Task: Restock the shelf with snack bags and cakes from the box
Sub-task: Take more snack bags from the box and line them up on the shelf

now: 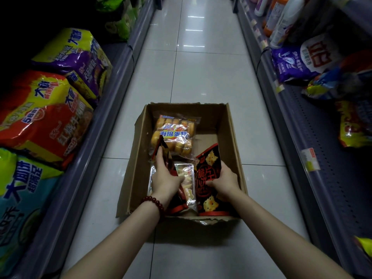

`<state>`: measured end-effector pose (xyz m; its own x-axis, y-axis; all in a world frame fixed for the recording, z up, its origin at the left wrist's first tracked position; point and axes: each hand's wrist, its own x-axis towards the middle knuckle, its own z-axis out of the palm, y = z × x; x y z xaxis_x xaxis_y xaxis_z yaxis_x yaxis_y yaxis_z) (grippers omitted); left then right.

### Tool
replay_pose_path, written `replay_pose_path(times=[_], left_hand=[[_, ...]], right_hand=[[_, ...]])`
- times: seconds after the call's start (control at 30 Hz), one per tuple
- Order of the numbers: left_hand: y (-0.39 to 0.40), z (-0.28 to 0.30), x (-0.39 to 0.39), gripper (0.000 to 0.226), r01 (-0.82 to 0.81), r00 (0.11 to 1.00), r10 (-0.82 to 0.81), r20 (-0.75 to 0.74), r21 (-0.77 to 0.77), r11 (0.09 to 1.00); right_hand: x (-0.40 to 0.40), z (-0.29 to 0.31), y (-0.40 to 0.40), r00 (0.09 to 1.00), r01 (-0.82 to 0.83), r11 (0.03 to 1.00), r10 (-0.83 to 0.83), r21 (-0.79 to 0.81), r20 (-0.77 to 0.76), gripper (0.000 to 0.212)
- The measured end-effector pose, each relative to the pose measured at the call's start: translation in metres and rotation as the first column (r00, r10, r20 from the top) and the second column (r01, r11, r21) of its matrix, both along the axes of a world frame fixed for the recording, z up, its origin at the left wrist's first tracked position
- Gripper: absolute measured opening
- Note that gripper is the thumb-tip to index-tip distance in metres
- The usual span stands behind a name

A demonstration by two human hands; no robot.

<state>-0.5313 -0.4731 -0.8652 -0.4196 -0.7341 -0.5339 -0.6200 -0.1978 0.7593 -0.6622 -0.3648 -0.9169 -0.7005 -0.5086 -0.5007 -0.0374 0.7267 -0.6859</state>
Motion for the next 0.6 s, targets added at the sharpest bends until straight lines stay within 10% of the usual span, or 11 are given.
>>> replay_pose_path(times=[0.4,0.6], left_hand=[[-0.024,0.084,0.026,0.021,-0.101,0.995,0.094,0.045,0.210,0.972],[-0.030,0.205,0.050,0.030,-0.230,0.973,0.231,0.025,0.234,0.945]], right_hand=[[-0.002,0.113,0.009,0.993,0.081,0.996,-0.084,-0.035,-0.084,0.039],[0.005,0.256,0.013,0.993,0.121,0.981,-0.118,-0.149,0.030,0.040]])
